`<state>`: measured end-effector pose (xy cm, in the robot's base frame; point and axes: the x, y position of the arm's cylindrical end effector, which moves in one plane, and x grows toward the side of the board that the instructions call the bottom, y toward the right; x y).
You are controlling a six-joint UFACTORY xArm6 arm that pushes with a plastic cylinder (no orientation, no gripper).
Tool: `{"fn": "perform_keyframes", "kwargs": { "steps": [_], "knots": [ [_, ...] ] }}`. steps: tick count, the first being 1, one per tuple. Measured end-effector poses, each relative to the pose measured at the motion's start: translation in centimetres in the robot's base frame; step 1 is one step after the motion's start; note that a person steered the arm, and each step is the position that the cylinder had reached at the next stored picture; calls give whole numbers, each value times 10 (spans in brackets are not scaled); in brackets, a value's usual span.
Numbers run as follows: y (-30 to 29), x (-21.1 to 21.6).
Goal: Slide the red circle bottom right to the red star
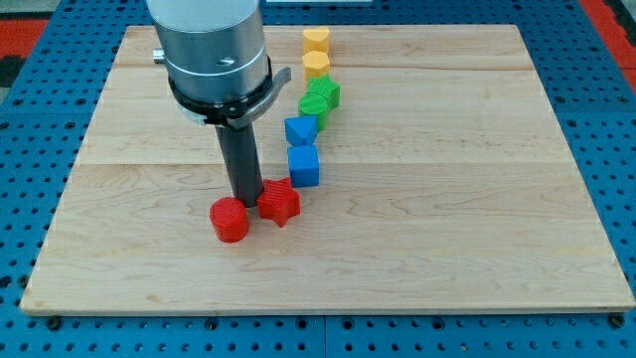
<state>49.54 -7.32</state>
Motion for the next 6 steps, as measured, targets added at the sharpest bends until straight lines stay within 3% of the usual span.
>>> {"fn": "perform_keyframes", "kwargs": {
  "steps": [1, 3, 4, 5, 6],
  "knots": [
    [19, 0],
    [-78, 1],
    [-51, 4],
    [-86, 18],
    [-62, 36]
  ]
}}
